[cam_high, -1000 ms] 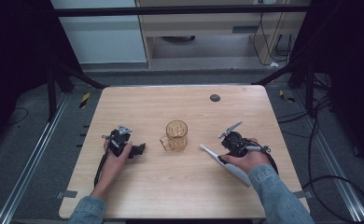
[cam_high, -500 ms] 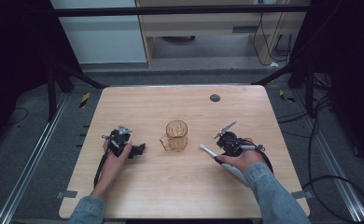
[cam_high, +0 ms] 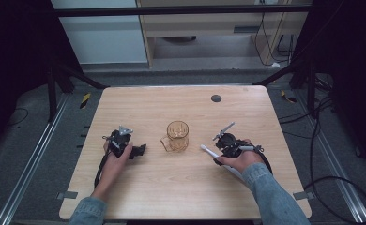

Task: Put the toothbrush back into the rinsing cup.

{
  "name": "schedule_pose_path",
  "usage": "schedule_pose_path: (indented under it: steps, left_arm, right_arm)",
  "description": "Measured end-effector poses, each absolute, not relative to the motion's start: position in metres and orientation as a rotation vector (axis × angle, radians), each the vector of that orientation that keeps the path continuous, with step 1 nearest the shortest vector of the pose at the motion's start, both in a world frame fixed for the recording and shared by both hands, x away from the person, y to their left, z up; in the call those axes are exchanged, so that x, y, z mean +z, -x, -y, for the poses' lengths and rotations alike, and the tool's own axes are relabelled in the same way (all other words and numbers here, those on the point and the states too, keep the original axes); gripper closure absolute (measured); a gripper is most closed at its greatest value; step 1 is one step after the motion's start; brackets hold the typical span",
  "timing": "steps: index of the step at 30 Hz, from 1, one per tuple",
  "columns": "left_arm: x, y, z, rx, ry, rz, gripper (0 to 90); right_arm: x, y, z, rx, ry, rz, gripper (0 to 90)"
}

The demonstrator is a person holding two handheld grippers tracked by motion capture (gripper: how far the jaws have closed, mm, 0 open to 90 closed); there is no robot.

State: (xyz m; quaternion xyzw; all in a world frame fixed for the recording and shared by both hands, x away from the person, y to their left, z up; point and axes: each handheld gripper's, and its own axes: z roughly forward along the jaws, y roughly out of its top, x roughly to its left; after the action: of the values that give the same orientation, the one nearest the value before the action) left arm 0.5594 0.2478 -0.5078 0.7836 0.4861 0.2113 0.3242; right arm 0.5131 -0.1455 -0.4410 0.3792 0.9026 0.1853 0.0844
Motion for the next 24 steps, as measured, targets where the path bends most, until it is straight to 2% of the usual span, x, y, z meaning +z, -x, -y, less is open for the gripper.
schedule_pose_path:
  steps: [24]
  left_arm:
    - [-0.508,-0.559,-0.248,0.554,-2.057,-1.274,0.0]
  right_arm:
    - [-0.458,-0.508,0.152,0.481,-1.193,-2.72,51.6]
